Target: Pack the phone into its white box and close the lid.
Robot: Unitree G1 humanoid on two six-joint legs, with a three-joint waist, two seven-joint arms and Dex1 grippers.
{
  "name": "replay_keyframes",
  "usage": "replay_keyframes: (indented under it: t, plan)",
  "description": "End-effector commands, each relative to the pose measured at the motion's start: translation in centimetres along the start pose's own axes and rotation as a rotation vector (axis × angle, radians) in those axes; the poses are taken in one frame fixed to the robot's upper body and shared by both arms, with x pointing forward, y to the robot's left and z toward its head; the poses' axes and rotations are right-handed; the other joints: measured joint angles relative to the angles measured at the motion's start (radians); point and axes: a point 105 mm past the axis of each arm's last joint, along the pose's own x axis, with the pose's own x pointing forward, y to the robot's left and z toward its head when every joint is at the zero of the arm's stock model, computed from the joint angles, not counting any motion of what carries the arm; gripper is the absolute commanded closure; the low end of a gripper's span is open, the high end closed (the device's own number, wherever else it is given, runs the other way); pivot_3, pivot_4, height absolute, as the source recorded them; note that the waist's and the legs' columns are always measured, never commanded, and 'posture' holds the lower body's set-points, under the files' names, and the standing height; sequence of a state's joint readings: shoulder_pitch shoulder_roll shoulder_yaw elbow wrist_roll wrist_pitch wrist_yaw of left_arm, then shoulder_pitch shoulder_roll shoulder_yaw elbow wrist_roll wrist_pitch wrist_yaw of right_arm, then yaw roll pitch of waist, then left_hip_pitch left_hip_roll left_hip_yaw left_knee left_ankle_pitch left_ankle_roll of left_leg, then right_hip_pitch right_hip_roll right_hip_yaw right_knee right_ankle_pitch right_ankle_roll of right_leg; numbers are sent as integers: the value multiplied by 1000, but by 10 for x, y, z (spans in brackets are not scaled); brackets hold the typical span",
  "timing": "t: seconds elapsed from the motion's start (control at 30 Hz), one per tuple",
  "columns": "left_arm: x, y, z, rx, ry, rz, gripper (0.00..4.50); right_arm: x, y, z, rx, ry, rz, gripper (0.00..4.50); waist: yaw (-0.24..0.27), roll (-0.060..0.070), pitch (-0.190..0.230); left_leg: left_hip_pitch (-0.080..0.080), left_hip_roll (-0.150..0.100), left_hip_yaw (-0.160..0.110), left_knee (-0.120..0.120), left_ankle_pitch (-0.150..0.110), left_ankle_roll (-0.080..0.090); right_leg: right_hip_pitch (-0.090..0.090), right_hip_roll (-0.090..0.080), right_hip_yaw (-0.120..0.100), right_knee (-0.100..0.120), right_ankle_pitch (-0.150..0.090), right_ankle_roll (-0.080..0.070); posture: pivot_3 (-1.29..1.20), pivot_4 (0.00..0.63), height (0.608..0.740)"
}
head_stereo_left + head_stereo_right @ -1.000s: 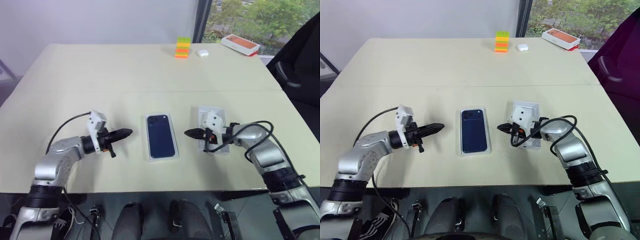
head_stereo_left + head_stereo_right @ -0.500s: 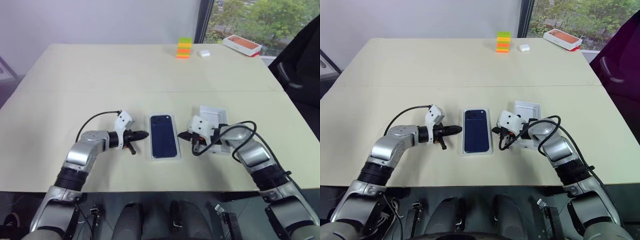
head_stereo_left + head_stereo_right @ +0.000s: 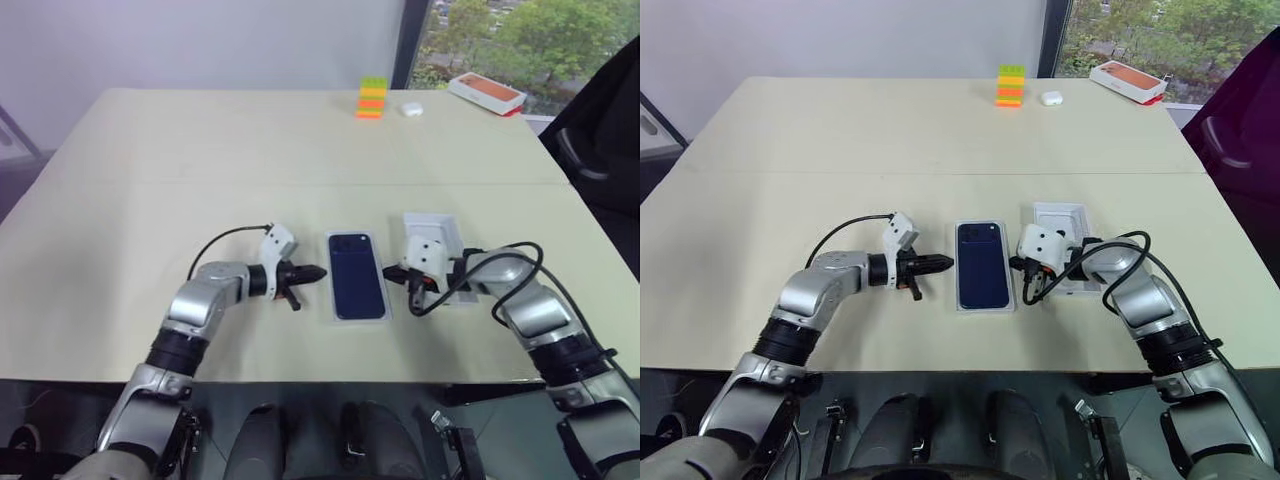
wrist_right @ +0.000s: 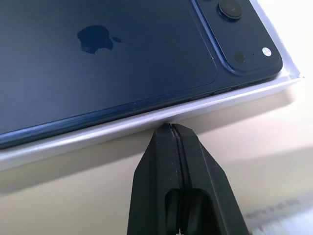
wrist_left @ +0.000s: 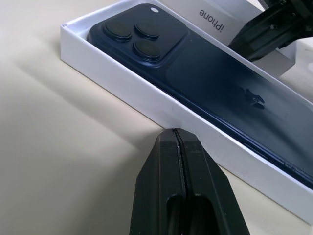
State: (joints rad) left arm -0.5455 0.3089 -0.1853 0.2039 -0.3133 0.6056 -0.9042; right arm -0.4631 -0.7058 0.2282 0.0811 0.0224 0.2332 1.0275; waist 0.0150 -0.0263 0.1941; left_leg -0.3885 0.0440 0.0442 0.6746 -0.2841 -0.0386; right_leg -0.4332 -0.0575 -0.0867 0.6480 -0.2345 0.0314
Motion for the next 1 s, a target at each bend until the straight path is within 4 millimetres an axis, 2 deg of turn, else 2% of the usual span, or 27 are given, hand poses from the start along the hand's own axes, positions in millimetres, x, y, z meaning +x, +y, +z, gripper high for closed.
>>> replay_keyframes:
  t: [0.03, 0.23, 0.43, 0.57, 0.67, 0.73, 0.83, 0.93, 1.0]
  plan:
    - [13, -8, 1, 7, 6, -43, 4483, -3, 0, -1, -11, -3, -2, 4500, -1, 0, 0, 0, 0, 0, 2, 0, 1, 0, 0, 0, 0, 0, 0, 0, 150, 740]
    - [12, -9, 1, 16, 6, -50, 4483, -2, 0, -1, -8, -3, -6, 4500, -1, 0, 0, 0, 1, -1, 6, -1, 1, 2, 1, -1, 1, 0, 1, 0, 150, 740]
    - [1, -3, 5, 41, -5, -25, 4483, -6, -4, 3, -19, -13, -19, 4500, -2, 0, 0, 0, 1, -1, 6, -1, 2, 2, 1, -1, 1, 0, 0, 0, 150, 740]
    - [-22, -5, 16, 63, -29, -38, 4483, -20, -14, 17, 28, -67, -25, 4500, -5, 1, 0, -1, 2, -1, 6, -1, 2, 2, 1, -1, 1, 0, 0, 0, 150, 740]
    - [-41, -13, 28, 77, -62, -82, 4483, -32, -23, 35, 65, -128, -45, 4500, -6, 1, 1, -1, 3, -1, 6, -1, 2, 1, 2, -1, 2, 0, 0, 0, 150, 740]
    - [-56, -9, 39, 105, -91, -56, 4483, -41, -30, 49, 129, -177, -53, 4500, -6, 2, 1, -1, 4, -1, 6, -1, 2, 0, 2, -1, 3, 0, 0, 0, 150, 740]
    - [-77, 7, 53, 183, -146, 31, 3597, -45, -35, 52, 179, -162, -92, 3624, -3, 2, 1, -1, 4, -2, 6, -1, 2, 0, 3, -1, 3, 0, 0, 0, 150, 740]
    - [-93, 16, 52, 192, -154, 55, 2128, -45, -37, 41, 183, -52, -148, 2138, -2, 2, 1, -1, 4, -2, 6, -1, 2, 0, 3, -1, 3, 0, -1, 0, 150, 740]
    - [-104, 22, 48, 220, -156, 86, 1186, -47, -46, 30, 221, 29, -235, 1146, -2, 2, 1, -3, 4, -2, 6, -1, 2, -1, 2, -1, 2, 0, -1, 0, 150, 740]
